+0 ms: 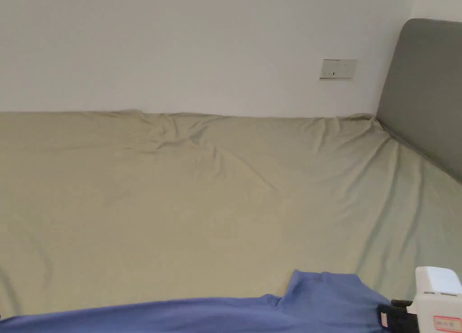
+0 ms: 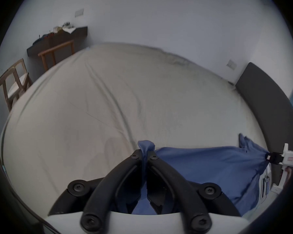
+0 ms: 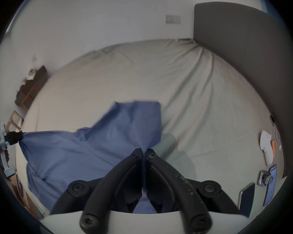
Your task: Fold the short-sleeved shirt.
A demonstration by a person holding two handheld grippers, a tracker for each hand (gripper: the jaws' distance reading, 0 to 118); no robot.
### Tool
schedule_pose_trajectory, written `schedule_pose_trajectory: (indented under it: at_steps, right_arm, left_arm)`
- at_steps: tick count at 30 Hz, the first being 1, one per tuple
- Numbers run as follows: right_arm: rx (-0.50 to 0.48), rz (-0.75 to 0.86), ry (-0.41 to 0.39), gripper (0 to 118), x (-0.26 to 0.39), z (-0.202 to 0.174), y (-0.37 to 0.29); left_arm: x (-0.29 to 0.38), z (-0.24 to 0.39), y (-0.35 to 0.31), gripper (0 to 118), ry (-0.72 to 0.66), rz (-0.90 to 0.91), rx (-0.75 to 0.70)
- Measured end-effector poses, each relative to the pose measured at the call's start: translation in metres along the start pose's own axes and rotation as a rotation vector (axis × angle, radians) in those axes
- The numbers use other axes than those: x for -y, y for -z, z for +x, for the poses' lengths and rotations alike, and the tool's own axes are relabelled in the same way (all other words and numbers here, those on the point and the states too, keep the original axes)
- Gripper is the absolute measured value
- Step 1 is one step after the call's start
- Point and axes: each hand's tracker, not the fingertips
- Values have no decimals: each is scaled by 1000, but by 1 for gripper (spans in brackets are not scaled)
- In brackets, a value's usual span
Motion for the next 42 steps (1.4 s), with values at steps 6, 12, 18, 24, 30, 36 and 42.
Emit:
schedule_pose_trajectory:
  at_steps: [6,12,18,24,30,36,42]
  right_arm:
    - [3,42,26,6,75,3,-87]
    - [40,-14,138,6,158,4,-110]
    - [106,-140,175,9,196,13,-60]
    - [142,-106,250,39,212,21,-55]
    - [68,97,270,61,197,19,-133]
    - [28,156,138,2,195,-9,-172]
    - [47,121,162,2,214,-27,-168]
  left_arm:
    - [45,-38,-91,4,-111,44,21]
    - [129,-53,-120,4,-137,6,40]
    - [182,-61,-71,4,-206,-188,-36]
    - [208,-78,-53,17,-355,-208,-45]
    - [181,-69,-121,96,-255,2,76]
    - [171,-54,-140,1,-190,41,114]
    - [190,-74,-113,0,-308,-77,203]
